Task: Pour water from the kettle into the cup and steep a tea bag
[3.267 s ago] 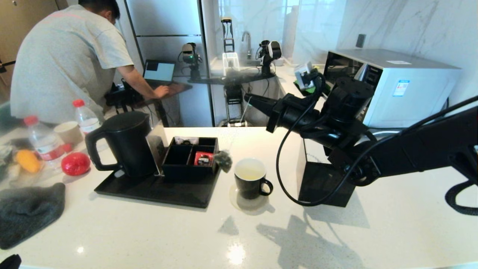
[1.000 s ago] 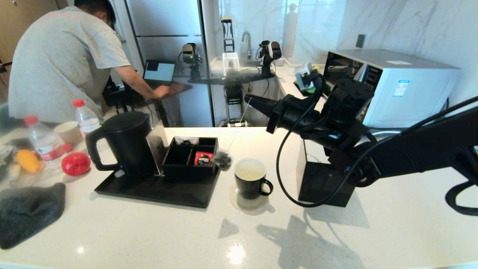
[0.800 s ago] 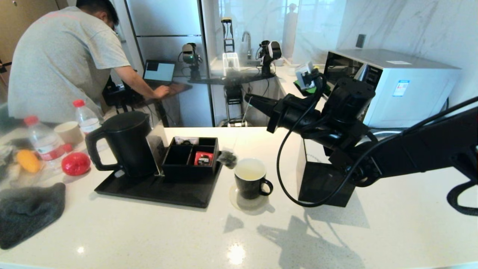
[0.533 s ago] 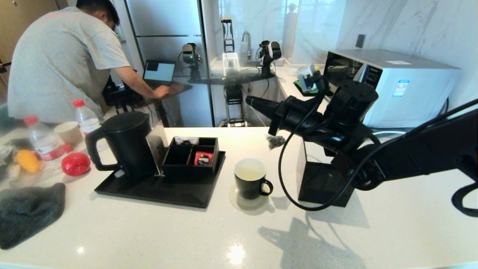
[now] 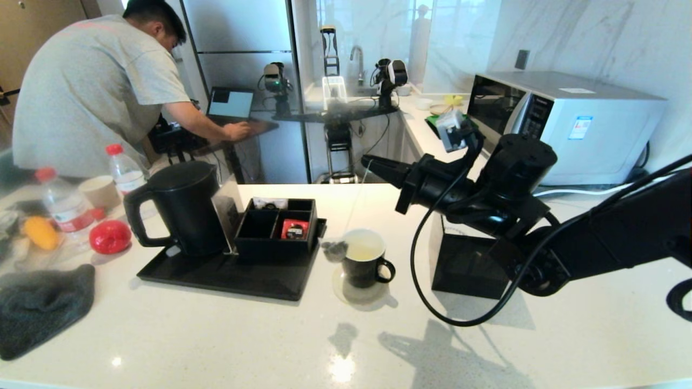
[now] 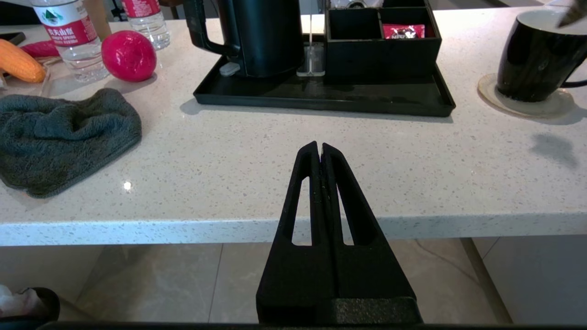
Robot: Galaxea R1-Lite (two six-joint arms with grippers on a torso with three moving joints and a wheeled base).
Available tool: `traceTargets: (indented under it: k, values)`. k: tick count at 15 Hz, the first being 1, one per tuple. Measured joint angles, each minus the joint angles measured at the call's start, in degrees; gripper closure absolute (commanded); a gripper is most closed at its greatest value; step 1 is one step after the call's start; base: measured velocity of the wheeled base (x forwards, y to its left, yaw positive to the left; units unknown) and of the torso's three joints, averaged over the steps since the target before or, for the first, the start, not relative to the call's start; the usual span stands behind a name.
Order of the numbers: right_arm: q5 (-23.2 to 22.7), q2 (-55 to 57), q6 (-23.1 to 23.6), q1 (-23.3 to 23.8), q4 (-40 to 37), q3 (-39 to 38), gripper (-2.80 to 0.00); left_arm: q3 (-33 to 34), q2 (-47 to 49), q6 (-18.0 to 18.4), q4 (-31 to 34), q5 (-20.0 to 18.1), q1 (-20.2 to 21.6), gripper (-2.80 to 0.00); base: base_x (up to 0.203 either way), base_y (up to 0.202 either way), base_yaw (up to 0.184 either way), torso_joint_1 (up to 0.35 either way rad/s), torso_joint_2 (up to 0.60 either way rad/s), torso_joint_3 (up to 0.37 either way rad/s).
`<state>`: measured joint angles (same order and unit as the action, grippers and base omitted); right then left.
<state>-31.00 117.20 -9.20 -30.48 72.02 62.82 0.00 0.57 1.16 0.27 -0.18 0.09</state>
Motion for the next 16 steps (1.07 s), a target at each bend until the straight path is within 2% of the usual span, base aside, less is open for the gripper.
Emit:
traceTargets:
  k: [6,9,13,16]
  values:
    - [1.37,-0.86,0.02,0.11,-0.9,0.51,0.0,0.0,-0.41,-0.2,-0.02,0.0,-0.04,0.0,0.0,0.0,0.0,0.0,0.0,0.0]
    - [8.35,-1.13,0.09,0.16,-3.03,1.04,0.0,0.0,-0.44,-0.22,0.0,0.0,-0.04,0.0,0.0,0.0,0.0,0.0,0.0,0.0]
    - [21.78,-0.74,0.19,0.16,-9.0,4.23,0.0,0.0,-0.48,-0.28,0.0,0.0,-0.01,0.0,0.0,0.0,0.0,0.0,0.0,0.0]
    - [26.06,0.07,0.13,0.13,-11.21,6.08,0.0,0.0,-0.48,-0.28,0.0,0.0,-0.01,0.0,0.0,0.0,0.0,0.0,0.0,0.0]
